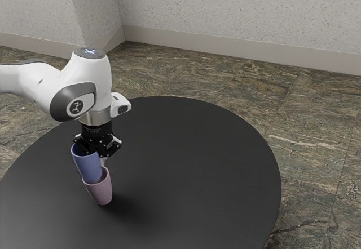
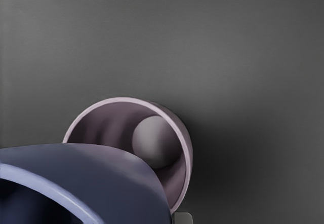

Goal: Place the left cup onto the right cup

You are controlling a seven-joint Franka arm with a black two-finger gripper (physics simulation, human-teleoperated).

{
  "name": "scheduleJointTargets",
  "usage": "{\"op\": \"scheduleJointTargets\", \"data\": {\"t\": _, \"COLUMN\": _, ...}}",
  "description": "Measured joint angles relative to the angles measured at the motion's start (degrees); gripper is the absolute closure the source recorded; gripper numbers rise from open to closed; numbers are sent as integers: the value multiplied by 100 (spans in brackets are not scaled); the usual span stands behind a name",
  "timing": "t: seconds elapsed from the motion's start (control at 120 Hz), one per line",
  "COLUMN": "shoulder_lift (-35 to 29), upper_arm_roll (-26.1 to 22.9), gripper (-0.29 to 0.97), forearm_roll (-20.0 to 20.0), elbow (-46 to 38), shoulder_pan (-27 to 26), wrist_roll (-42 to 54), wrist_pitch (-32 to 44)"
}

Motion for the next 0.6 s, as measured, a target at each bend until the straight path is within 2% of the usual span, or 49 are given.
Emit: {"op": "scheduleJointTargets", "data": {"t": 0.6, "shoulder_lift": 31, "upper_arm_roll": 24, "gripper": 78, "forearm_roll": 1, "elbow": 3, "shoulder_pan": 25, "wrist_roll": -11, "wrist_pitch": 63}}
